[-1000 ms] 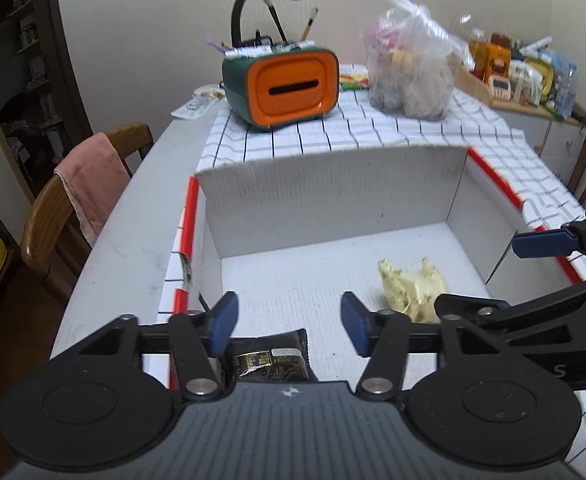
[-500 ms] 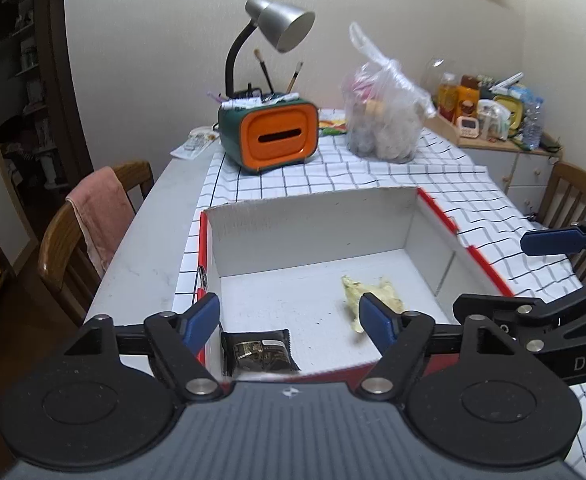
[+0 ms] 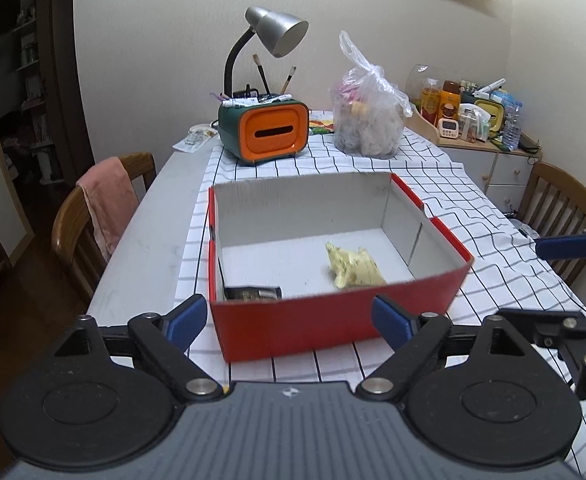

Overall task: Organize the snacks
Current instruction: 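Withdraw both tools from the box back toward the remaining snacks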

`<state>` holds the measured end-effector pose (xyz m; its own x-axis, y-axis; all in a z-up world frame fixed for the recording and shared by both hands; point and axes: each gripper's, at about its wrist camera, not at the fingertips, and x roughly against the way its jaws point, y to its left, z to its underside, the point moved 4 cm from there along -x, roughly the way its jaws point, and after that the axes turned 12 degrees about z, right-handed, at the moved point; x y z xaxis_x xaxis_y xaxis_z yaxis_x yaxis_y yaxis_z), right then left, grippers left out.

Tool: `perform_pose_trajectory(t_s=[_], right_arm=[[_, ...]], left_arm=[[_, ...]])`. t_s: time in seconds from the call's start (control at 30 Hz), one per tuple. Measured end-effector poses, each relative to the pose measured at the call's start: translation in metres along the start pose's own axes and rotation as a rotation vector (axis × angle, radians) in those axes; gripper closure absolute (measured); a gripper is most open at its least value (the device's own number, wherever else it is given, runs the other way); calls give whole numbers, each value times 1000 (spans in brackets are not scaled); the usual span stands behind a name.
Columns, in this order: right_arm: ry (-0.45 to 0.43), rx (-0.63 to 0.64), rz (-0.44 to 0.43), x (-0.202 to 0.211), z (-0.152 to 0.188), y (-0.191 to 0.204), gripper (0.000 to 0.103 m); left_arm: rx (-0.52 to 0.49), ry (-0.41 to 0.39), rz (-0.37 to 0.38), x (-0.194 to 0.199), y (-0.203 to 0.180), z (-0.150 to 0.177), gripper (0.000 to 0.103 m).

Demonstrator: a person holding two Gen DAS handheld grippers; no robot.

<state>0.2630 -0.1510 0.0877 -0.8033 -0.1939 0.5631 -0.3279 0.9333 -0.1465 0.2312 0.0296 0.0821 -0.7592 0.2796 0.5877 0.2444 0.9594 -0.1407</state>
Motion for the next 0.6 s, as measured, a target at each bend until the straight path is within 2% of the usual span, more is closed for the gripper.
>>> perform_pose_trajectory(t_s=[0.33, 0.6], right_arm=[[53, -8, -97, 29, 55, 15, 0], [139, 68, -150, 45, 112, 48, 0]], left_arm=[[15, 27, 43, 21, 2, 40, 5], [-1, 168, 48, -7, 3, 77, 5]])
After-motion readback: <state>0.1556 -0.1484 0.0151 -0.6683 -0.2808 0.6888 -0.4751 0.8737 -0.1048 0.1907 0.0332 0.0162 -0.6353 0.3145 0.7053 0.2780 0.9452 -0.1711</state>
